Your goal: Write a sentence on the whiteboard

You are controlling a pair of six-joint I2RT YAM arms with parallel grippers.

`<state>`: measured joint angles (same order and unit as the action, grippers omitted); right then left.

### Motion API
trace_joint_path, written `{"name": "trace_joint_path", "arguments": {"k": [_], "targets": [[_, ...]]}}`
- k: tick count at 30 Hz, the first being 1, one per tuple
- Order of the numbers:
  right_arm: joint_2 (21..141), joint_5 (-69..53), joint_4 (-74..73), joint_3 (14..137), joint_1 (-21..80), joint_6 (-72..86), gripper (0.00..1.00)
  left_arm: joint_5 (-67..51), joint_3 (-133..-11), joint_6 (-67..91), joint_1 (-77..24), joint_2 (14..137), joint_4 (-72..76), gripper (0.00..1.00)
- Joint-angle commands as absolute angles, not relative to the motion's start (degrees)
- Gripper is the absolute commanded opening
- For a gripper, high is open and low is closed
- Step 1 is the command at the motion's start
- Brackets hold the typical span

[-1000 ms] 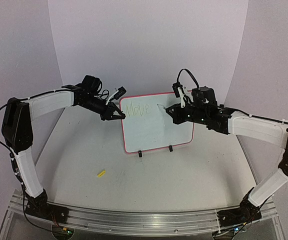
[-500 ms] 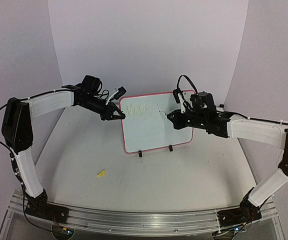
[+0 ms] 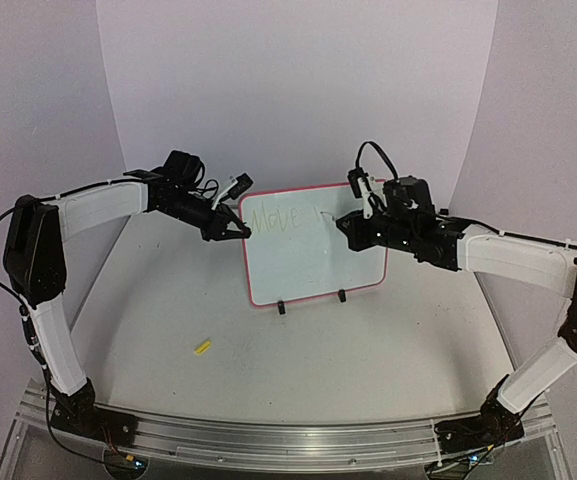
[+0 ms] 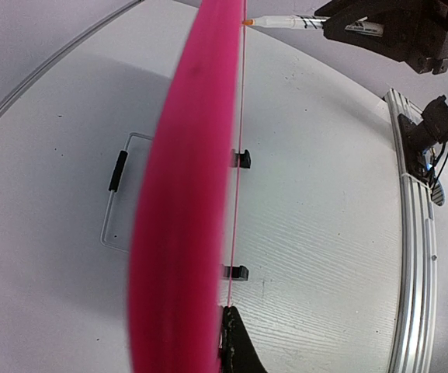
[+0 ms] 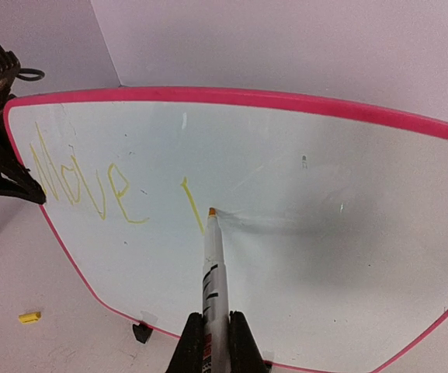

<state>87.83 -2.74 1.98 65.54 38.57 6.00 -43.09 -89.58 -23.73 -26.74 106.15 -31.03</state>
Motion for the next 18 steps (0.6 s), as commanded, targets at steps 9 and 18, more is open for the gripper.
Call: {"name": "trace_joint_path", "arguments": {"k": [9,18], "targets": [[87.0,0.0,3.6,65.5,38.2,6.7,0.0,-35.2,-89.4,-28.0,-27.0,106.5,-33.0,0.0],[87.0,2.1,3.6,62.7,38.2,7.9,0.0,-35.2,-89.4,-28.0,-27.0,106.4,-33.0,0.0]]}}
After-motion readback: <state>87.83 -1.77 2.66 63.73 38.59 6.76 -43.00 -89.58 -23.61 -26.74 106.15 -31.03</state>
